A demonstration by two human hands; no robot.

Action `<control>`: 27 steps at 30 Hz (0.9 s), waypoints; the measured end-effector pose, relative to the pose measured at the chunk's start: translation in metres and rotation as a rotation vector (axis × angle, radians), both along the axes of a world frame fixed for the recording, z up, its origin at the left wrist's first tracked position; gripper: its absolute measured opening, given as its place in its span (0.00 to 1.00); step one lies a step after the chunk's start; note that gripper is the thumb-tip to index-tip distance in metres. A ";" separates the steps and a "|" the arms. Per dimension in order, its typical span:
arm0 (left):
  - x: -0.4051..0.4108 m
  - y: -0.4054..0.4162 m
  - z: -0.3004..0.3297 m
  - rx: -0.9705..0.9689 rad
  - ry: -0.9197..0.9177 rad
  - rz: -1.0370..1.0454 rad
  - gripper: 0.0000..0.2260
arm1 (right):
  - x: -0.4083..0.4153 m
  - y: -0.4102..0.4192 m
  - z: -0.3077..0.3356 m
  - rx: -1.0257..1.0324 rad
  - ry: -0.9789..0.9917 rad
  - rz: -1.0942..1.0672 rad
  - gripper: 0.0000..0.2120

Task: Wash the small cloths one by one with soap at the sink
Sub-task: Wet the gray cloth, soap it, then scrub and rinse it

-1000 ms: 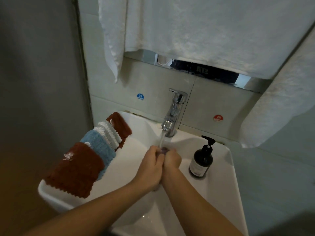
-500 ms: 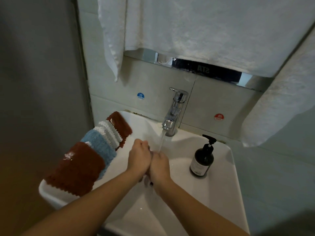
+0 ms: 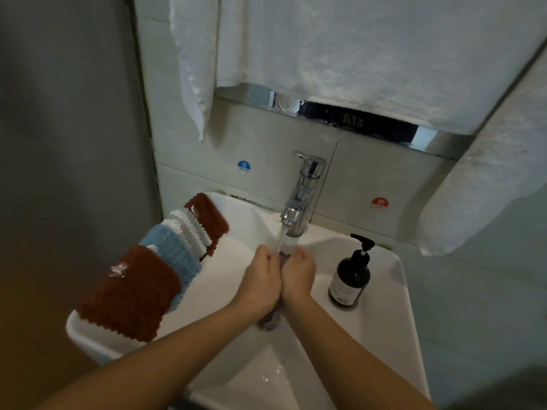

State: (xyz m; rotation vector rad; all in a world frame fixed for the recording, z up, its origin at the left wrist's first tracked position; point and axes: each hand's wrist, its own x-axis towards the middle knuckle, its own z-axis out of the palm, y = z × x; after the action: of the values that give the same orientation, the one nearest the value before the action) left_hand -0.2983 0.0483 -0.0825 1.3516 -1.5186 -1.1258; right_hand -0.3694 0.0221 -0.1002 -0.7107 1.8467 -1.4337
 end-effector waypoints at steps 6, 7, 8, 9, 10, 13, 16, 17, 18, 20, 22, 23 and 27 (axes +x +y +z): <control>0.010 -0.014 0.002 -0.003 0.055 -0.018 0.09 | 0.001 -0.002 -0.005 0.073 0.163 0.248 0.14; 0.005 -0.007 0.004 0.019 0.101 -0.090 0.09 | -0.005 -0.005 -0.003 0.028 0.131 0.121 0.14; 0.002 -0.003 0.006 0.033 0.129 -0.118 0.09 | -0.006 -0.003 -0.002 0.009 0.116 0.049 0.13; 0.001 -0.006 0.007 0.039 0.151 -0.091 0.09 | -0.004 0.003 0.000 0.005 0.156 0.070 0.13; 0.004 -0.012 0.005 0.028 0.167 -0.027 0.09 | 0.000 0.010 0.001 0.022 0.225 0.168 0.13; 0.012 -0.022 0.005 0.025 0.180 0.069 0.08 | 0.007 0.025 0.007 0.009 0.231 0.425 0.13; -0.001 -0.003 0.007 0.086 0.229 -0.088 0.10 | -0.012 0.011 0.017 -0.048 0.237 0.113 0.11; -0.004 0.000 0.006 0.087 0.227 -0.104 0.10 | -0.012 0.013 0.016 -0.061 0.224 0.081 0.11; -0.002 -0.002 0.005 0.079 0.216 -0.075 0.10 | -0.008 0.020 0.016 -0.061 0.235 0.123 0.10; 0.007 -0.011 0.002 0.030 0.177 0.051 0.09 | 0.004 0.035 0.011 -0.043 0.287 0.336 0.11; 0.009 -0.012 0.002 0.024 0.160 0.056 0.09 | 0.003 0.037 0.013 -0.079 0.319 0.384 0.12; 0.005 -0.008 0.003 0.042 0.167 0.015 0.09 | -0.002 0.030 0.015 -0.105 0.328 0.288 0.12; 0.003 -0.006 0.002 0.034 0.127 -0.043 0.09 | -0.002 0.029 0.015 -0.092 0.299 0.186 0.09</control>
State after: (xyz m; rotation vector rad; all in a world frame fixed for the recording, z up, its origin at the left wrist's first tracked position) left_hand -0.2953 0.0420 -0.0803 1.2505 -1.4487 -1.2454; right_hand -0.3718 0.0506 -0.0856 -1.1652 1.8843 -1.3540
